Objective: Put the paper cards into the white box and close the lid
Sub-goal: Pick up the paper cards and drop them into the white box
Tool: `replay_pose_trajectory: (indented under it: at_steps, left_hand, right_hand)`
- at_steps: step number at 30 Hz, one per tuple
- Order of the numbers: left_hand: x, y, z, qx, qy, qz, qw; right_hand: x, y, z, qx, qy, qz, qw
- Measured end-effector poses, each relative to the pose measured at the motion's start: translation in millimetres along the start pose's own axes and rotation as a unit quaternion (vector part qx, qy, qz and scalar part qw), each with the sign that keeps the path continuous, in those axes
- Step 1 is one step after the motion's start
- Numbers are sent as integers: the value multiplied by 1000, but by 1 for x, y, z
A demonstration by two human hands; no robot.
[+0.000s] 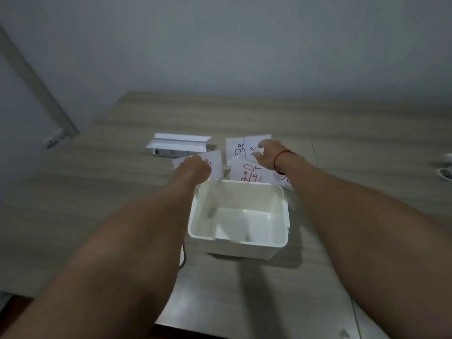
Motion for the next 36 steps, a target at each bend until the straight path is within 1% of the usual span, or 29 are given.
replay_pose_trajectory:
  at_steps: [1, 4, 6, 10, 13, 17, 19, 23, 26, 28, 32, 34, 36]
  left_hand:
    - [13, -6, -4, -23, -27, 0, 999]
    - [48, -25, -8, -60, -49, 26, 997]
    - [68, -32, -10, -55, -58, 35, 996]
    - [89, -42, -11, -32, -28, 55, 998]
    - [91, -41, -11, -14, -4, 63, 998]
    - [93, -41, -14, -14, -4, 76, 997]
    - [94, -41, -14, -16, -4, 88, 996]
    - [91, -44, -9, -40, -13, 131, 991]
    - [90, -44, -2, -75, -29, 114, 990]
    - [93, -45, 2, -99, -58, 90, 989]
    - [97, -47, 6, -98, -91, 91, 987]
    - [98, -49, 6, -96, -91, 93, 987]
    - [97, -49, 9, -101, -88, 109, 985]
  right_hand:
    - [12, 4, -7, 14, -24, 15, 1000]
    - [43, 16, -26, 21, -51, 42, 998]
    - [58, 22, -39, 30, -54, 53, 997]
    - [78, 34, -53, 64, -38, 66, 995]
    - [84, 37, -58, 85, 8, 86, 993]
    - [88, 36, -60, 105, 4, 36, 994]
    - [87, 35, -58, 92, 6, 32, 995]
    - [65, 26, -48, 50, 56, 48, 996]
    - [37, 16, -37, 16, 102, 19, 995]
    - [17, 7, -29, -16, 129, 14, 991]
    - [-17, -8, -9, -51, 170, -17, 984]
    - [-27, -12, -4, -47, 179, -39, 982]
    - [-26, -10, -1, -36, 152, -72, 985]
Point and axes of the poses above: each hand's wrist, its own z-axis away from the middle knuckle, its own x-axis out of the palm, y = z × x, the point moved 5 cm from there along -z, towards the middle knuckle, and after that the axes turned 5 degrees about -y, right-handed, at the moved point
